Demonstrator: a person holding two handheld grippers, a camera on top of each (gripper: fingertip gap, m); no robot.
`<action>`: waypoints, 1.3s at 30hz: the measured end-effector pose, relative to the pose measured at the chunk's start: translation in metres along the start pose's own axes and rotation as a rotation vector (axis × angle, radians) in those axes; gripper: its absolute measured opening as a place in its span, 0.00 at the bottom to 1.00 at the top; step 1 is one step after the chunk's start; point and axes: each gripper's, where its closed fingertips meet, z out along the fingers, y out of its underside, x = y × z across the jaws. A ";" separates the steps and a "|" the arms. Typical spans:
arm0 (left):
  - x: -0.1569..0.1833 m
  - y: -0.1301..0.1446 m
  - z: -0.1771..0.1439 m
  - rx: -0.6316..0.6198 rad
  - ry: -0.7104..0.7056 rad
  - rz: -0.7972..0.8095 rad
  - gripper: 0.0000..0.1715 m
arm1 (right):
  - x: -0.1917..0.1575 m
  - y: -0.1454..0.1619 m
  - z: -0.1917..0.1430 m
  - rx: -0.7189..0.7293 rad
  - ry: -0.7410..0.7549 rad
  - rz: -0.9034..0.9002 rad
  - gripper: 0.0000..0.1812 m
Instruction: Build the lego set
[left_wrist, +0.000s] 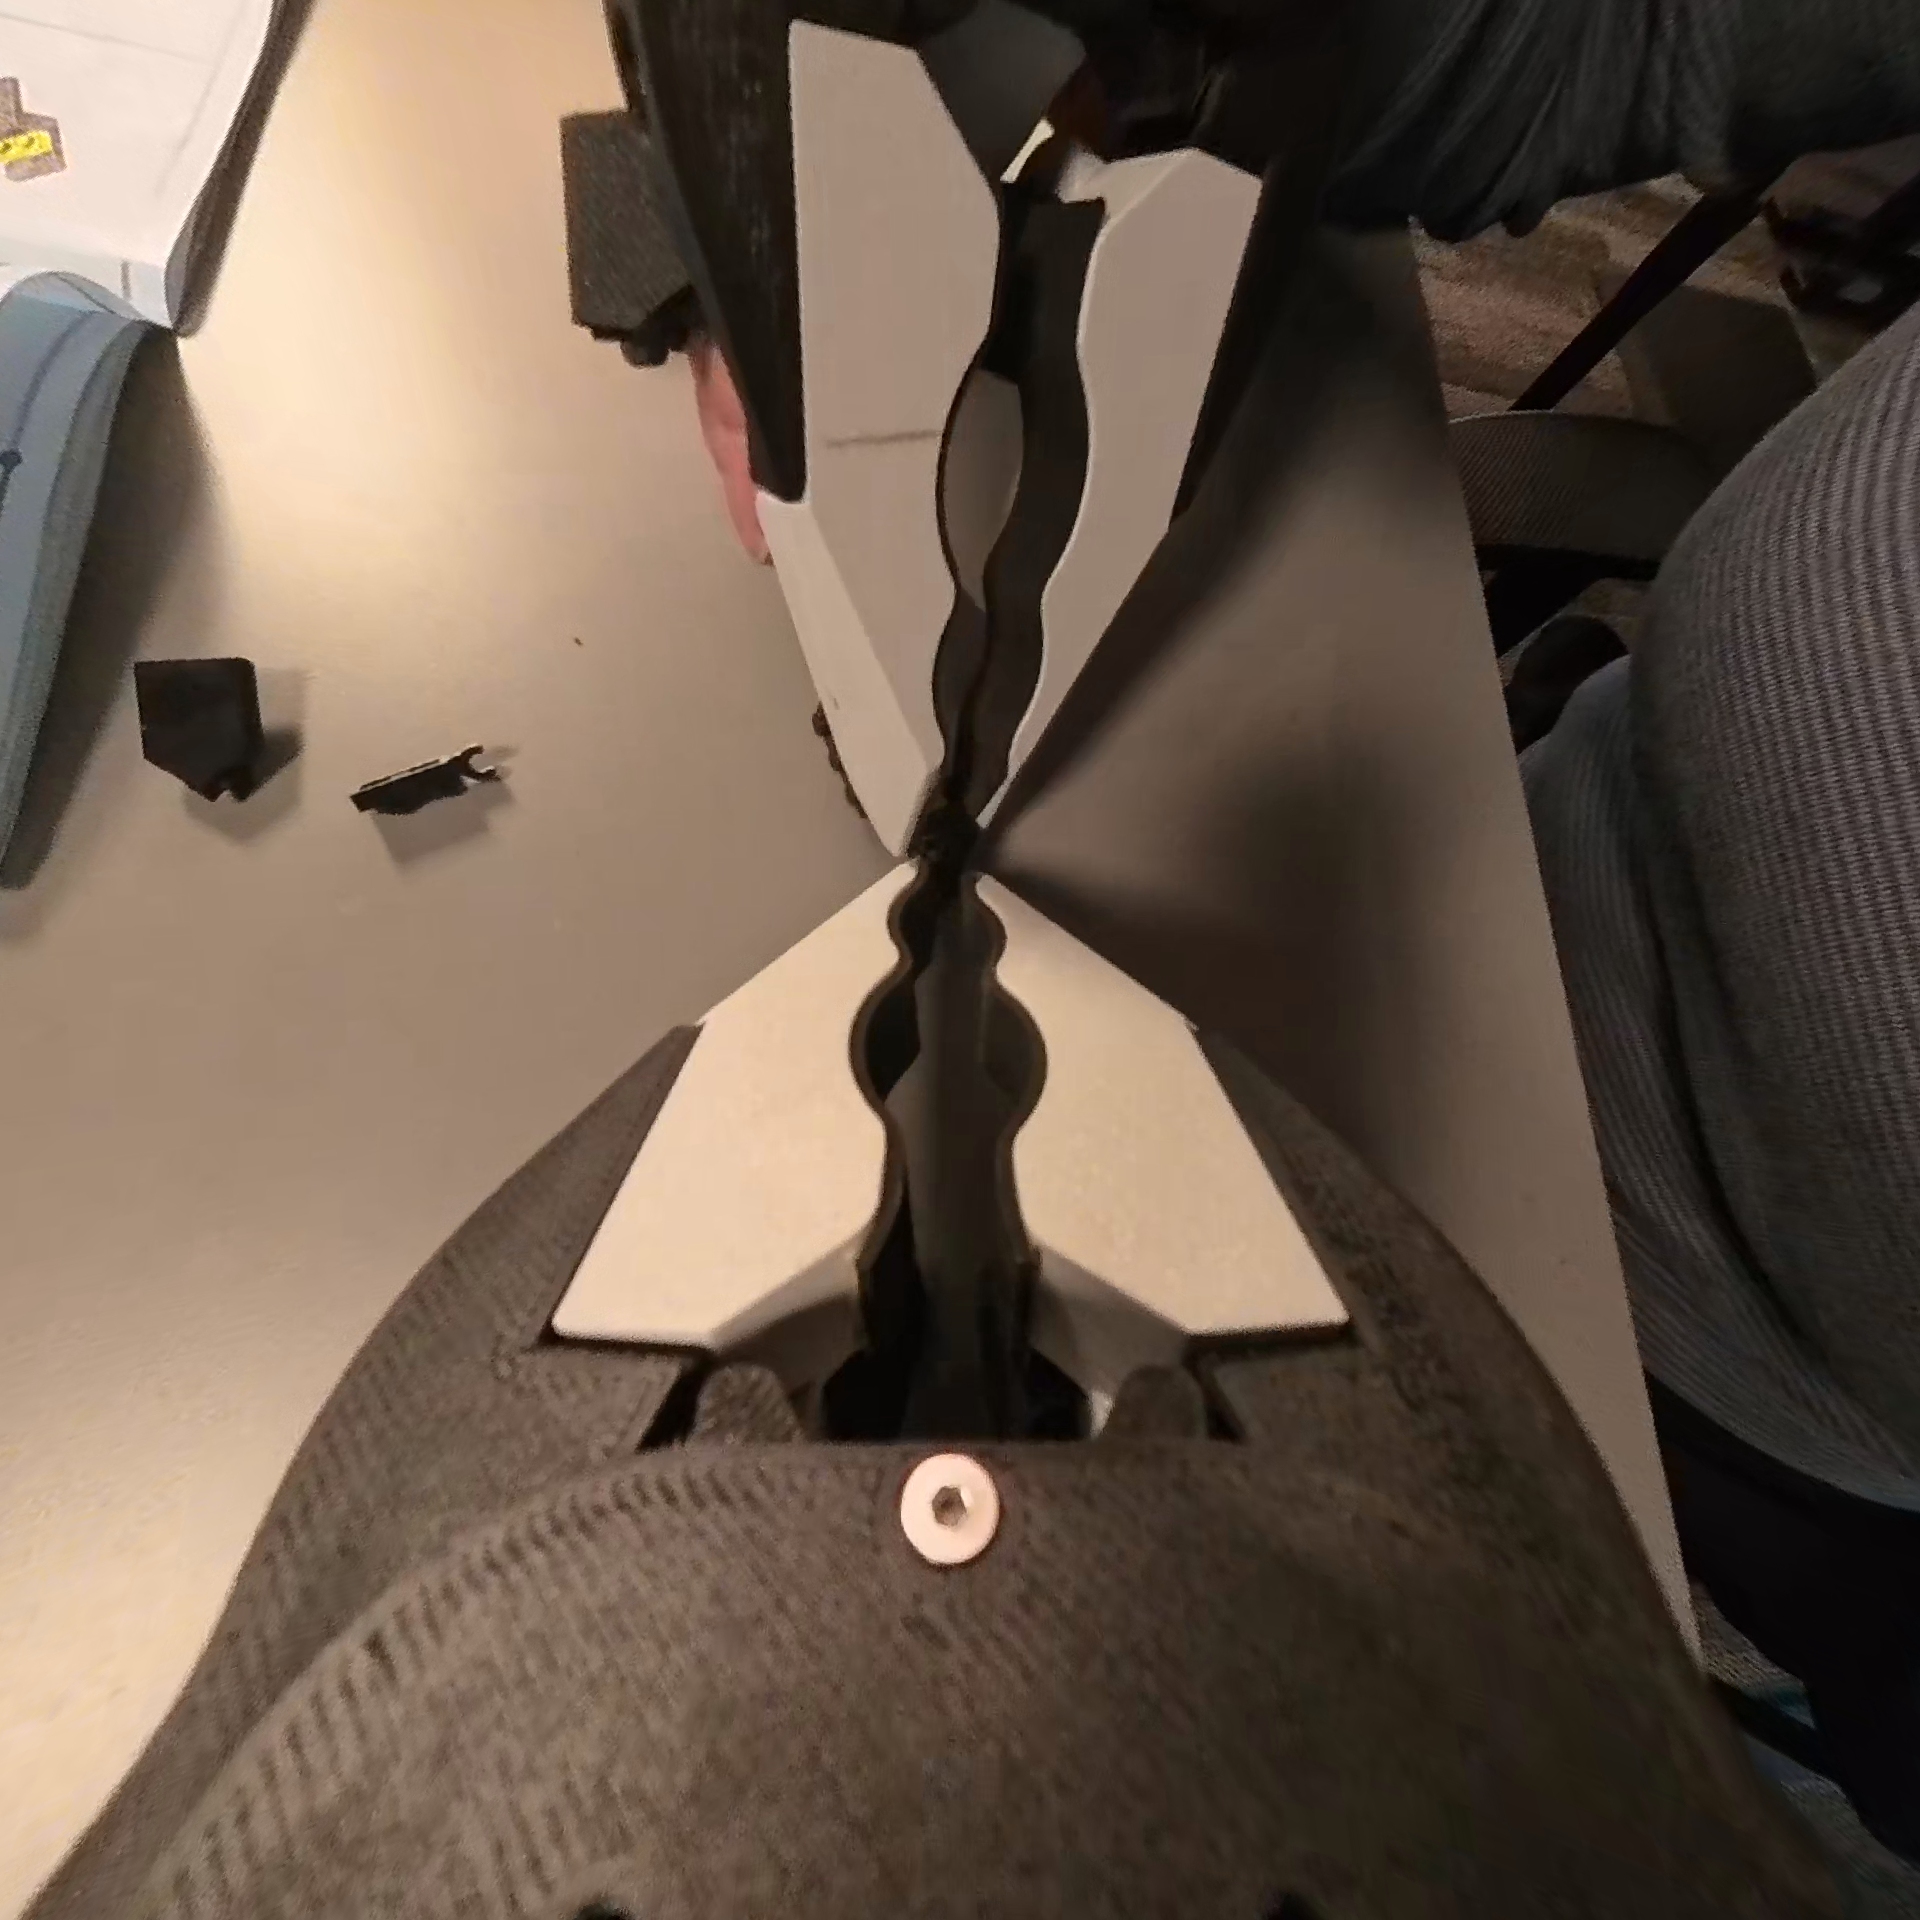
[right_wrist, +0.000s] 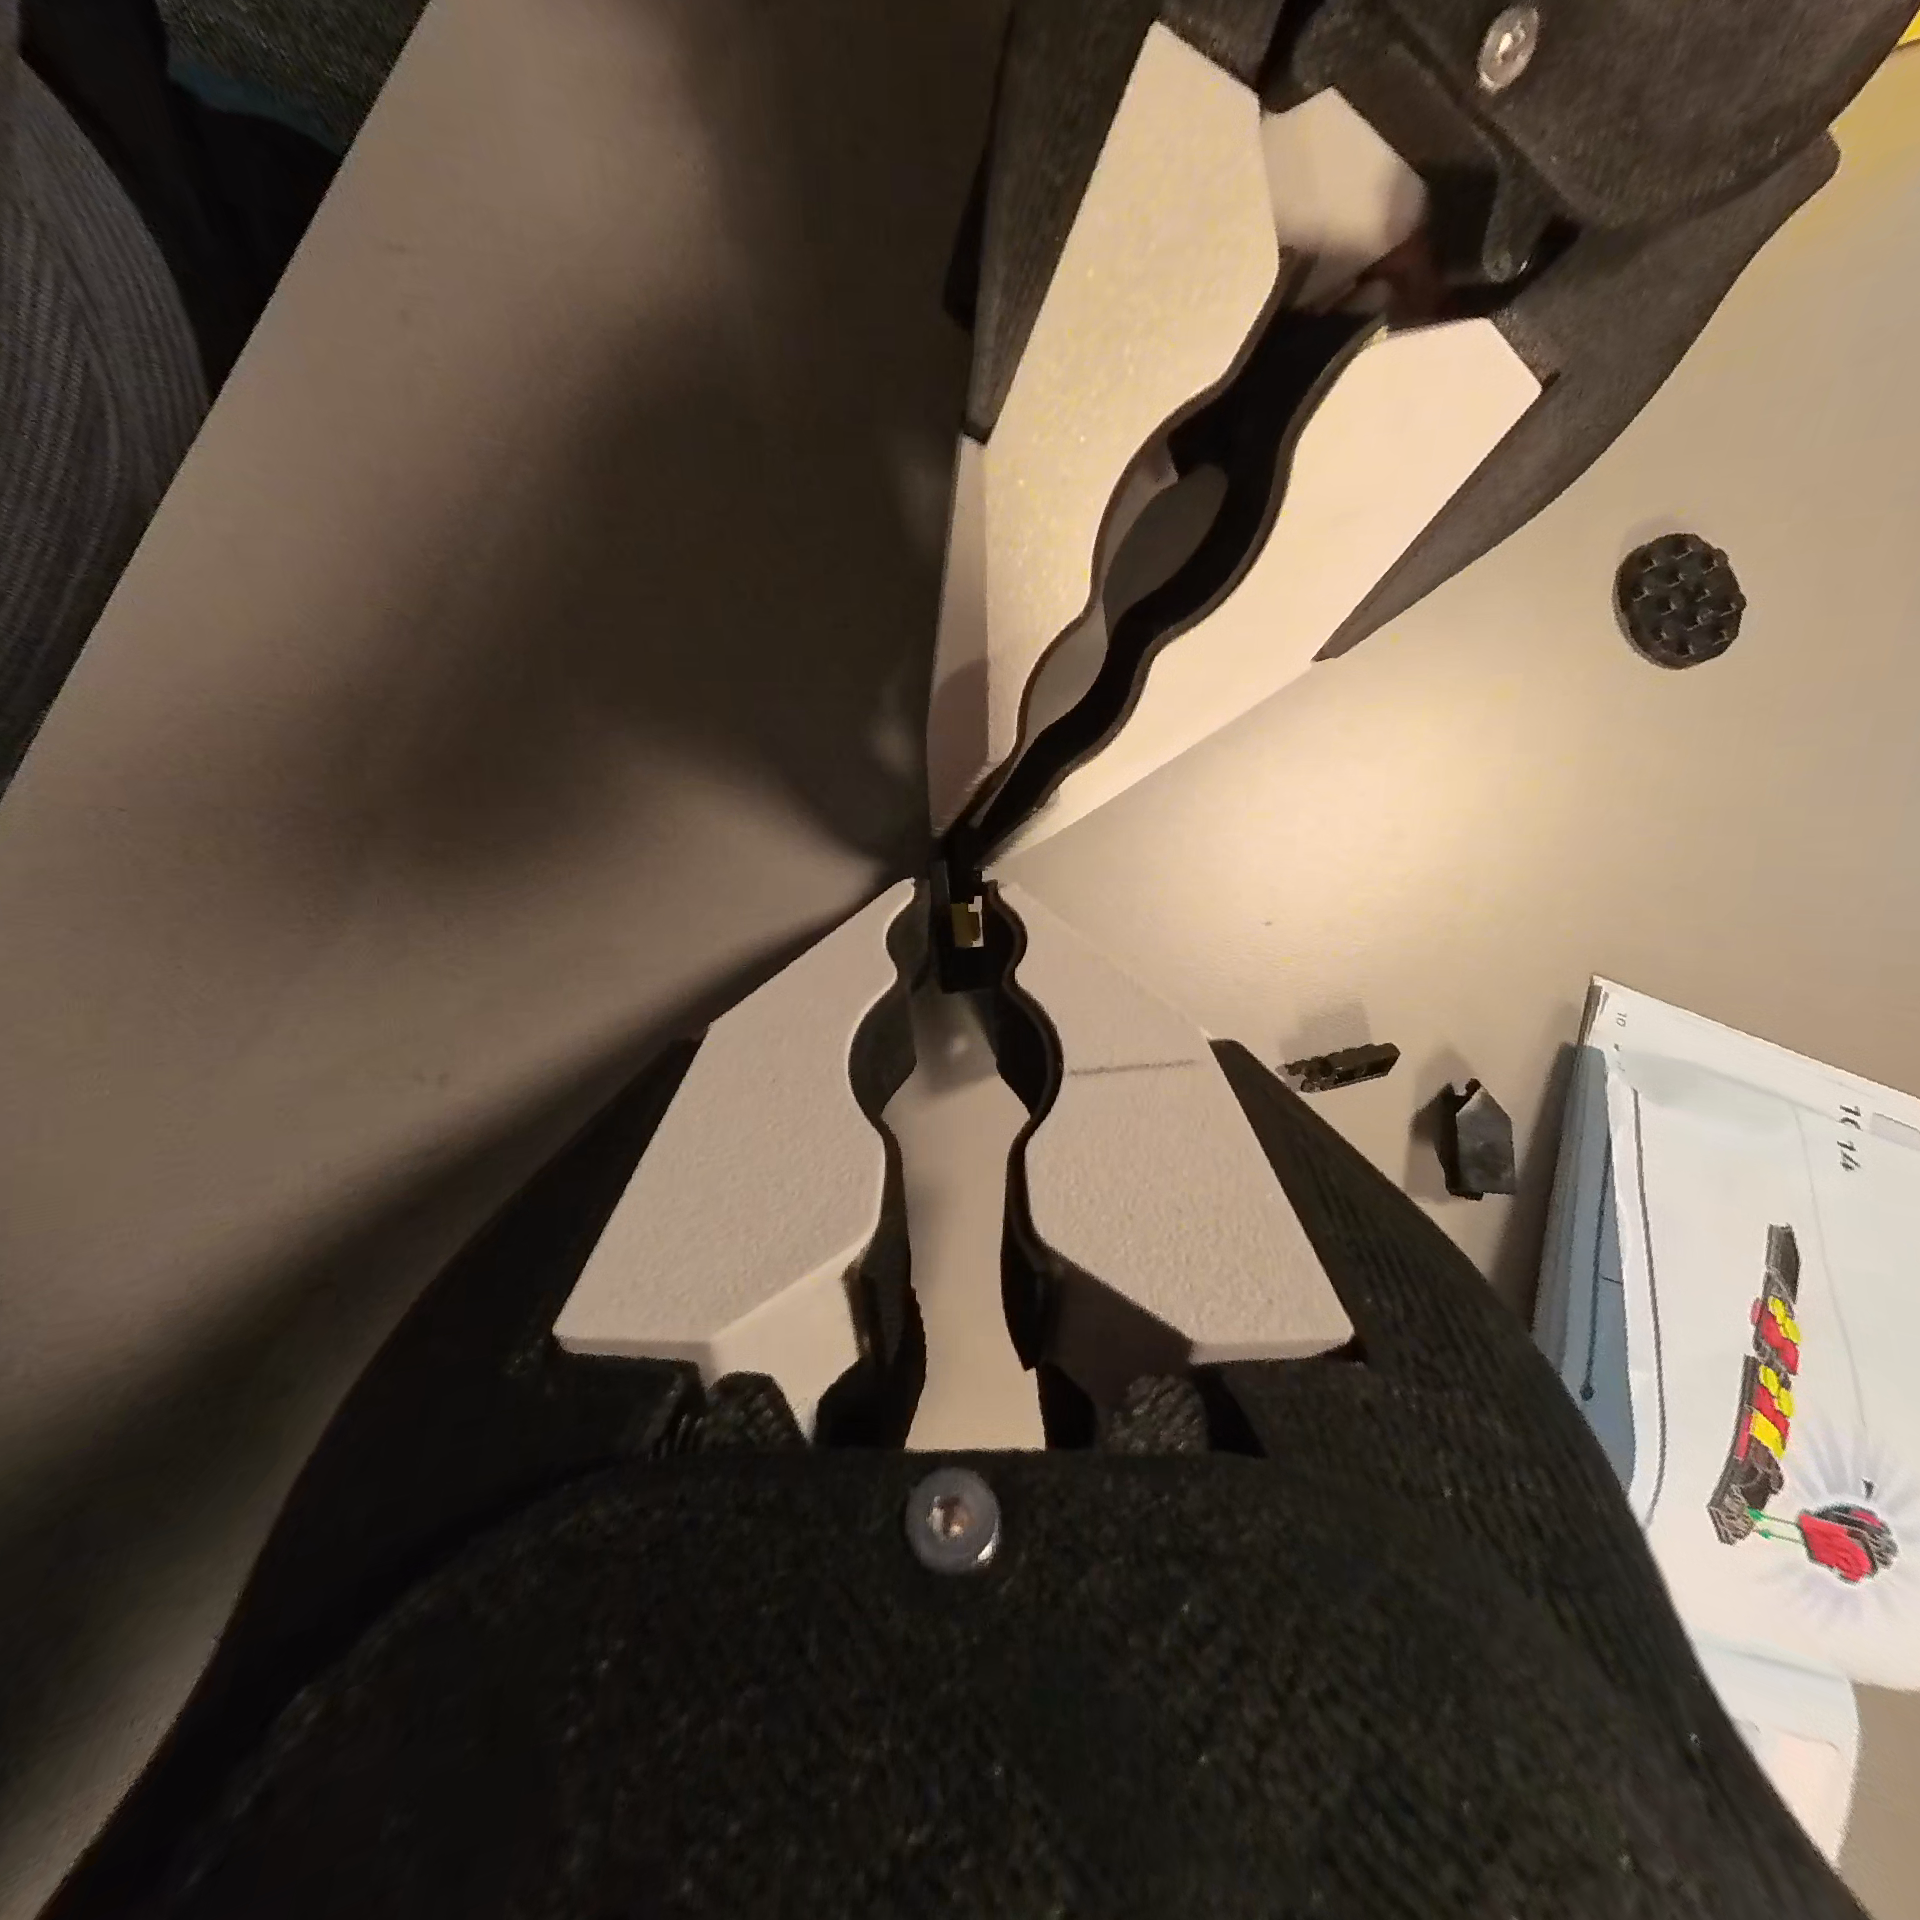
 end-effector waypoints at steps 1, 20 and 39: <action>0.000 0.000 0.000 0.001 -0.001 0.003 0.02 | 0.000 0.000 0.000 0.004 0.000 0.000 0.04; -0.019 -0.018 -0.012 0.137 -0.358 0.235 0.06 | 0.024 -0.012 -0.019 0.186 0.243 -0.011 0.04; -0.016 -0.021 -0.018 0.145 -0.373 0.246 0.04 | 0.025 -0.019 -0.023 0.014 0.439 -0.328 0.02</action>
